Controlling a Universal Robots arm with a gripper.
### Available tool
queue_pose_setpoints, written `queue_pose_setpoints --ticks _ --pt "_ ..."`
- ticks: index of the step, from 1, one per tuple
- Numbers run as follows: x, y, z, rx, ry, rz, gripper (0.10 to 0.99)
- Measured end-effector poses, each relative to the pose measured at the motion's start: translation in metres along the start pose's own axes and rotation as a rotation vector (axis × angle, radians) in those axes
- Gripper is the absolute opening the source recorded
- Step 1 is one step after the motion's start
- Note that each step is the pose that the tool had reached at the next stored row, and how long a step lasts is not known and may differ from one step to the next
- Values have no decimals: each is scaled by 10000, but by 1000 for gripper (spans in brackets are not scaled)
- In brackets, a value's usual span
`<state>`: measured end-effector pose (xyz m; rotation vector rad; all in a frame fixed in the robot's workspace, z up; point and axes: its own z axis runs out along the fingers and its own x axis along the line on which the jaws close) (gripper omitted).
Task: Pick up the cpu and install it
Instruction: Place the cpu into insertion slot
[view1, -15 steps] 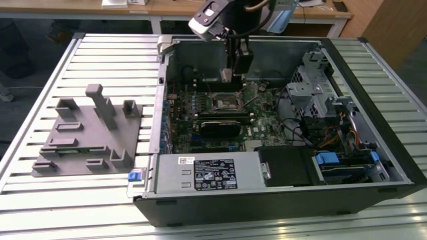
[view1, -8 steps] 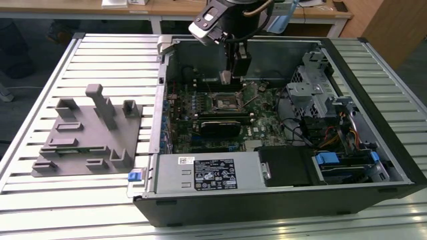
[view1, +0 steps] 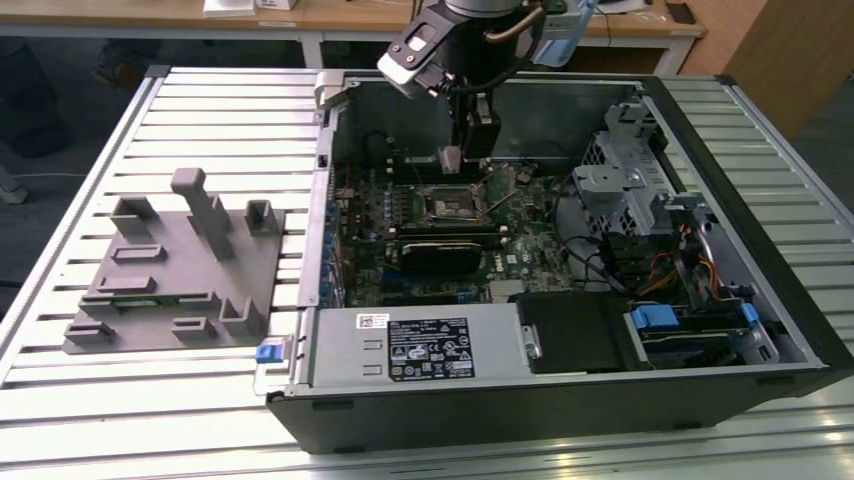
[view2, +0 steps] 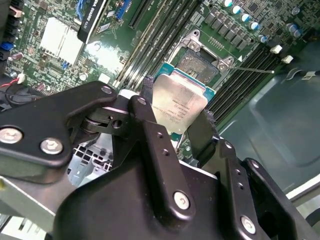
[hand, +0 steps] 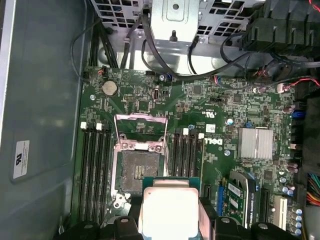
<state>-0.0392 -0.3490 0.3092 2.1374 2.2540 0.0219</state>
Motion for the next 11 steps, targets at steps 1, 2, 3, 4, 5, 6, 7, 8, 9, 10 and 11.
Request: queue_pose_setpoints --ticks 1,2,3,4,5,6,7,8,9,10,11 --pt "0 0 8 0 0 0 525" --pt "0 0 15 -1 1 0 525" --pt "0 -1 20 0 1 0 525" --pt "0 -1 25 0 0 0 525" --pt "1 -1 29 0 0 0 525" --pt "1 -1 32 1 -2 0 525" --pt "1 -1 35 1 -1 0 525" --pt "1 -1 39 0 0 0 525" --pt "1 -1 43 0 0 0 525" --pt "1 -2 47 -1 1 0 525" --pt "1 -2 49 0 -1 0 525"
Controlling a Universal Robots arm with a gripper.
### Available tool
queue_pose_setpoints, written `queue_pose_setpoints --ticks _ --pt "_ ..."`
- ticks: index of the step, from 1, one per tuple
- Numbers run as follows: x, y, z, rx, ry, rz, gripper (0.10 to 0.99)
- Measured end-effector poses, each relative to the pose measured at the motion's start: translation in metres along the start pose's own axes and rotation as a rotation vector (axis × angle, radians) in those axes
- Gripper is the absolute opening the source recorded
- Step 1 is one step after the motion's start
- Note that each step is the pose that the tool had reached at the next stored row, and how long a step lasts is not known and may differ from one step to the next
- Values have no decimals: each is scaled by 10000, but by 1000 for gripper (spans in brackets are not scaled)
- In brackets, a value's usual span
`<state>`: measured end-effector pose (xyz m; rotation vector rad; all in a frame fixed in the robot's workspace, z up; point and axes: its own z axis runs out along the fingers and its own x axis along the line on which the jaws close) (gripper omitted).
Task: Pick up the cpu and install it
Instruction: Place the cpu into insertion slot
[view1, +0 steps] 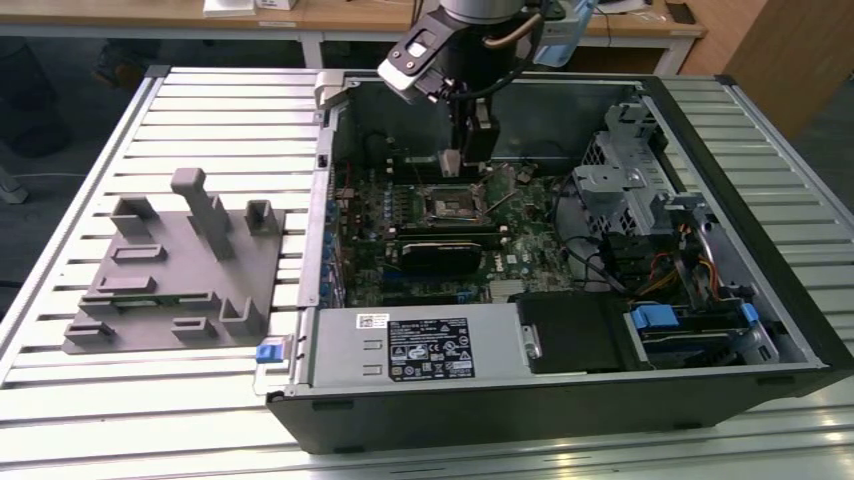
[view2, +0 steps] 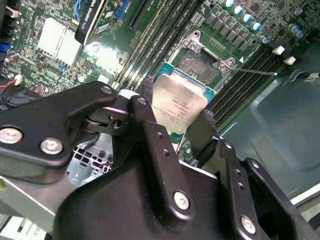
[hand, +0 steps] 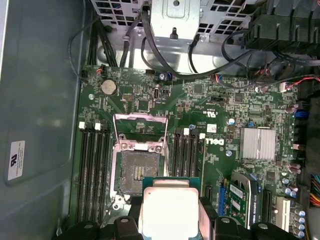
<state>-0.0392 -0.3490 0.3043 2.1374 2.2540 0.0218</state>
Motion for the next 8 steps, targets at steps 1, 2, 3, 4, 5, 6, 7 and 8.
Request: queue_pose_setpoints --ticks 1,2,3,4,5,6,7,8 --pt "0 0 3 0 0 0 525" --pt "0 0 8 -1 1 0 525" --pt "0 -1 16 -2 2 0 525" --pt "0 -1 25 -1 1 0 525" --pt "1 -1 37 -1 1 0 525" --pt "1 -2 50 -1 1 0 525" --pt "1 -2 66 -1 2 0 525" --pt "1 -3 82 -1 0 0 525"
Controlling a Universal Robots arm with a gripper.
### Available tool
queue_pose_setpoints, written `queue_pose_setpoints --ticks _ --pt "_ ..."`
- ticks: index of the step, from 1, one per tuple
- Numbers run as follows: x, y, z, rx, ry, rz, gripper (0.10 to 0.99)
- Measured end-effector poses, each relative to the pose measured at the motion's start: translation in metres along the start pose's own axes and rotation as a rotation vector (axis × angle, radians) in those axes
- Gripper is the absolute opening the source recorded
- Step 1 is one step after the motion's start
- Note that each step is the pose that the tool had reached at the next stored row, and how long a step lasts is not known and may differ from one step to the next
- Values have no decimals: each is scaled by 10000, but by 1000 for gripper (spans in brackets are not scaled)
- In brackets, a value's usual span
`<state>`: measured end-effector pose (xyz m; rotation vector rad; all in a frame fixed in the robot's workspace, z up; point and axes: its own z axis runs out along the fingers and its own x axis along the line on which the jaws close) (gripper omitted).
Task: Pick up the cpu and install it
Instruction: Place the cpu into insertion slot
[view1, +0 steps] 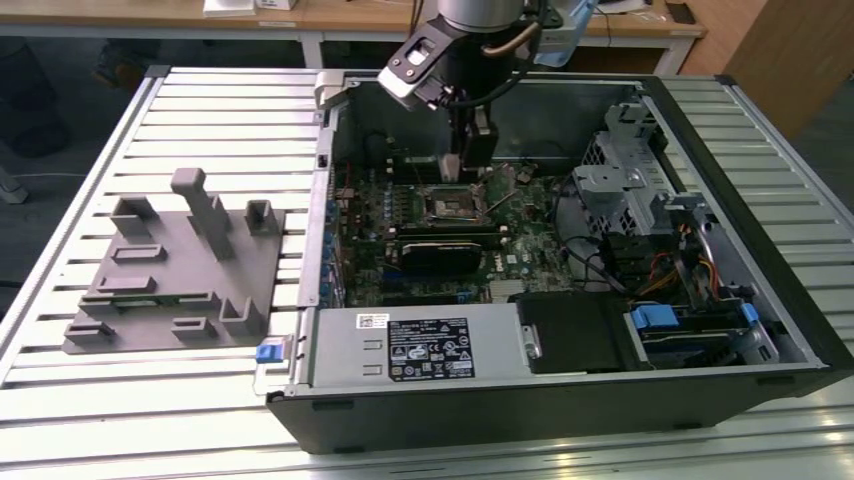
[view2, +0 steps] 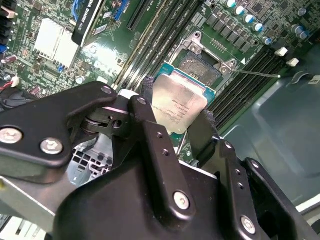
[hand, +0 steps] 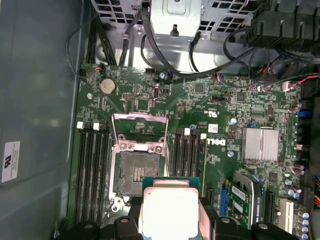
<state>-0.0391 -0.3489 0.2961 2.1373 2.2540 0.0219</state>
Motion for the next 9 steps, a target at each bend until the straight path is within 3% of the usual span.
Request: queue_pose_setpoints --ticks 9 --pt "35 -2 108 2 -1 0 525"
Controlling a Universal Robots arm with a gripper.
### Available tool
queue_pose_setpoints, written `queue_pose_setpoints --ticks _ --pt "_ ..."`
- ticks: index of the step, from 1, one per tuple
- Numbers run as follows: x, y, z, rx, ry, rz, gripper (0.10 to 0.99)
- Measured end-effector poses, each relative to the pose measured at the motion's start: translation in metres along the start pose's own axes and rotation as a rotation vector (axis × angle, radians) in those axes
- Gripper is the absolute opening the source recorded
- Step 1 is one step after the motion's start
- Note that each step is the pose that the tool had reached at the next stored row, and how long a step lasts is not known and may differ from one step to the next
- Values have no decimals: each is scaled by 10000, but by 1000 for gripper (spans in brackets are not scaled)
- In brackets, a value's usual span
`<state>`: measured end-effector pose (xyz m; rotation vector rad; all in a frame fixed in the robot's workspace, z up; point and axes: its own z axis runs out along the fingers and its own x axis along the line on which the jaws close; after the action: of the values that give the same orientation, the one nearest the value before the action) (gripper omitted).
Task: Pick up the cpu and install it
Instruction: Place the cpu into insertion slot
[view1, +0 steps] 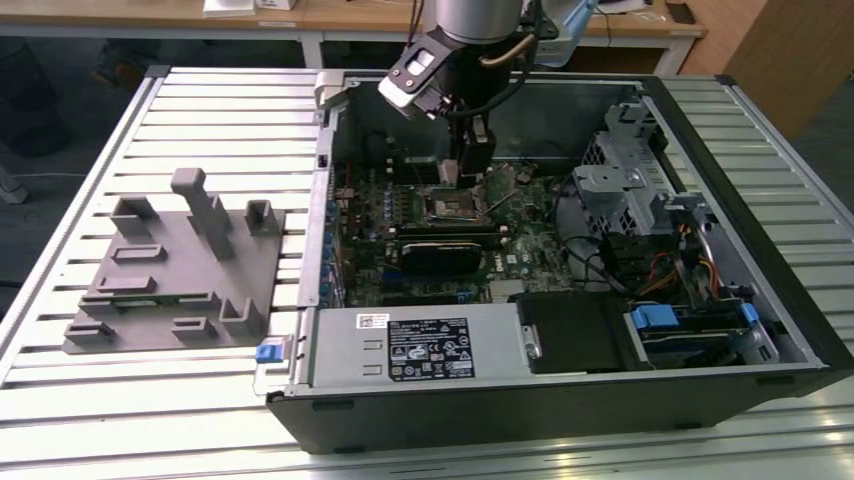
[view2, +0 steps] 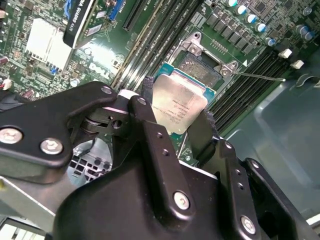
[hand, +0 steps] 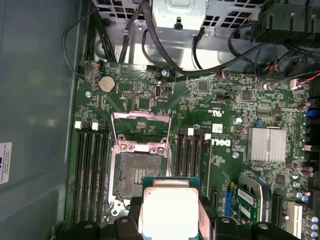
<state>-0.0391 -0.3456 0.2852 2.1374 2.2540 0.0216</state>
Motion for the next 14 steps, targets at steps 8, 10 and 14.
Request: queue_pose_setpoints --ticks 8,10,14 --pt "30 5 43 0 -3 0 525" --pt "31 5 50 0 -3 -1 525" --pt "33 4 66 0 -2 14 525"
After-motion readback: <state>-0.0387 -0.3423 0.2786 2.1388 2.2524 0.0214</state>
